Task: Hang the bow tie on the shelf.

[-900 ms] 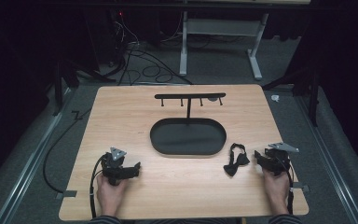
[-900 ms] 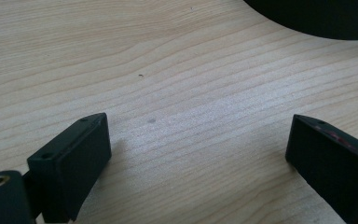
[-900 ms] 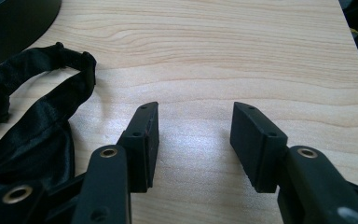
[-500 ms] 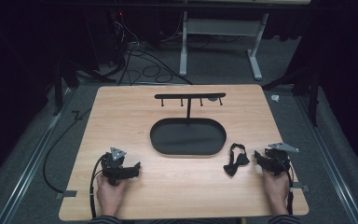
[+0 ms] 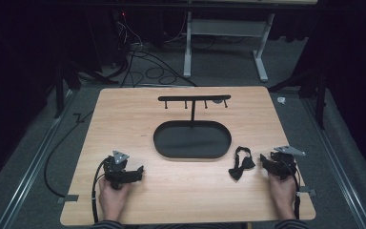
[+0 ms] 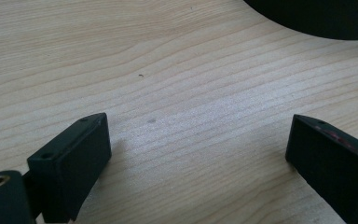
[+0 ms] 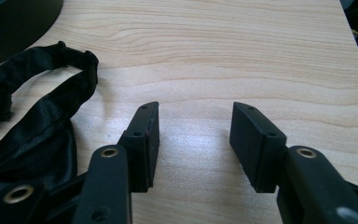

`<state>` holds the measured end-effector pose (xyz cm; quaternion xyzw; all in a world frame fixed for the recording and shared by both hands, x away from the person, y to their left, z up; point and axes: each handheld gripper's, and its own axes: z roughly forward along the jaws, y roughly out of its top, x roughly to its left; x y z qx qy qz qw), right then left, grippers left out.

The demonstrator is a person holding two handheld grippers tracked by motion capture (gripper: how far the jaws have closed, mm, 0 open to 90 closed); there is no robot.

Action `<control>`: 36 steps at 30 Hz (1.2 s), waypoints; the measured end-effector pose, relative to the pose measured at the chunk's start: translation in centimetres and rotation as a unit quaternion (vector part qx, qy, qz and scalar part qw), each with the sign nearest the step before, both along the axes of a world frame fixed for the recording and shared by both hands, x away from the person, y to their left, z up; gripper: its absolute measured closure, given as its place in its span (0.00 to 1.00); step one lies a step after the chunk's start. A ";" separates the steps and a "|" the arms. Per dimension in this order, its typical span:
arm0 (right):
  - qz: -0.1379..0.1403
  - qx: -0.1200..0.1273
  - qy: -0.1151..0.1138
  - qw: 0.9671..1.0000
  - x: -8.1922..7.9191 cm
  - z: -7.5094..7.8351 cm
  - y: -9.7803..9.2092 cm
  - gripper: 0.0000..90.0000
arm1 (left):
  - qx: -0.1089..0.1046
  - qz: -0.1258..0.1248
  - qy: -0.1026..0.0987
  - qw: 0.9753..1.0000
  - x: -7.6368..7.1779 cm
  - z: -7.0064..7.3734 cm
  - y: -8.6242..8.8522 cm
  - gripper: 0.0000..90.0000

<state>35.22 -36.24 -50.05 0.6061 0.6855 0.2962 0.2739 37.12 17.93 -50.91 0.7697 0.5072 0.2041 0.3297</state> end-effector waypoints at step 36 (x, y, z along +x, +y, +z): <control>0.031 0.019 -0.016 0.999 -1.7 0.7 0.4 0.73 | 0.000 0.000 0.000 1.000 0.0 0.0 0.0 0.08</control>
